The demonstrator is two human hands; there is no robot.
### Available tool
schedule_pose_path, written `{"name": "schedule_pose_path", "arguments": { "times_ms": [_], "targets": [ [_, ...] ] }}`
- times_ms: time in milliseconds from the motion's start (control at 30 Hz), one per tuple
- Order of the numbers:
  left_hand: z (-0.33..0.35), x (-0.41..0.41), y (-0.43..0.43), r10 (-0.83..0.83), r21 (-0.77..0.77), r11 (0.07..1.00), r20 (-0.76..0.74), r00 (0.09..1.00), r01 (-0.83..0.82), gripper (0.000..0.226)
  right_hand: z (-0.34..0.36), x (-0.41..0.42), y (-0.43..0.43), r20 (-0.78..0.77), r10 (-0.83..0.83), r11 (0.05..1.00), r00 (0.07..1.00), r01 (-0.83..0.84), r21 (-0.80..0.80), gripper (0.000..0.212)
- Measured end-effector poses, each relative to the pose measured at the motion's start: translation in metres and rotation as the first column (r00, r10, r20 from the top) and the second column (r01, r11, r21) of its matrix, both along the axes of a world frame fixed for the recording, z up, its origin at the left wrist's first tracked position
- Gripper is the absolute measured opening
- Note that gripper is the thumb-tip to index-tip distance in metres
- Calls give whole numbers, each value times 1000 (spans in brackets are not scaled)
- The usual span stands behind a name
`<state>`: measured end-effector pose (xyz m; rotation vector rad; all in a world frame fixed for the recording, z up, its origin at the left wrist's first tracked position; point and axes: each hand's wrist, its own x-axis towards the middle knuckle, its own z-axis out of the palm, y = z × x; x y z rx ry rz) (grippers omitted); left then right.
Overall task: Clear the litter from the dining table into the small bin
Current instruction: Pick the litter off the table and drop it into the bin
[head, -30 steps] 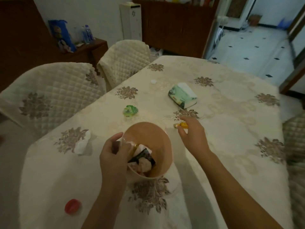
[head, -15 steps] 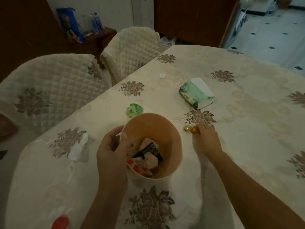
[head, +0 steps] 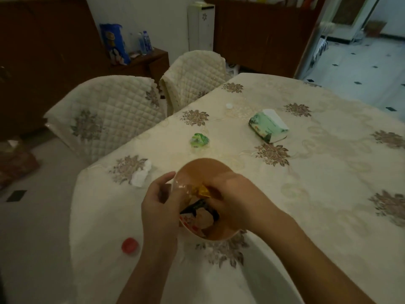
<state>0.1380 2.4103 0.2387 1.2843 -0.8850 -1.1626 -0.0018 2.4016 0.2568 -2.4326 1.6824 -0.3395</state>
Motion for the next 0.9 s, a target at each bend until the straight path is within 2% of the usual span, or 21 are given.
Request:
{"name": "schedule_pose_path", "arguments": {
  "times_ms": [67,133,167,233,300,333,400,467,533,700,800,900],
  "targets": [
    [0,23,17,23,12,1000,16,1000,-23,21,-7,25,13,-8,15,999,1000,-15,33,15],
    [0,49,33,56,31,998,20,998,-57,21,-2,43,29,139,20,1000,990,-20,-3,19],
    [-1,62,40,79,38,996,18,997,-79,20,4,49,38,267,-12,999,964,23,-38,21],
    [-1,89,53,128,54,990,-2,992,-128,19,9,58,52,515,-111,969,850,208,-134,19],
    [-2,115,64,174,68,983,-26,984,-172,19,-10,61,56,599,-242,915,763,385,-122,18],
    [-3,128,68,194,78,978,-26,981,-192,20,-28,62,56,577,-324,902,750,429,-52,19],
    [-9,149,76,225,96,970,2,974,-224,20,-74,65,57,439,-456,885,774,444,138,26],
    [-13,165,82,250,99,963,36,968,-252,20,-119,71,63,320,-465,884,826,415,215,31],
    [-17,176,86,285,106,952,38,958,-288,19,-147,79,73,269,-475,874,838,415,253,33],
    [-18,194,90,319,95,943,5,948,-318,16,-174,94,80,281,-475,879,834,465,106,23],
    [-20,199,91,316,93,945,-7,949,-314,19,-171,102,79,316,-495,863,809,501,67,12],
    [-19,204,90,302,99,949,-24,953,-298,20,-170,108,77,312,-475,874,823,483,55,14]
  ]
}}
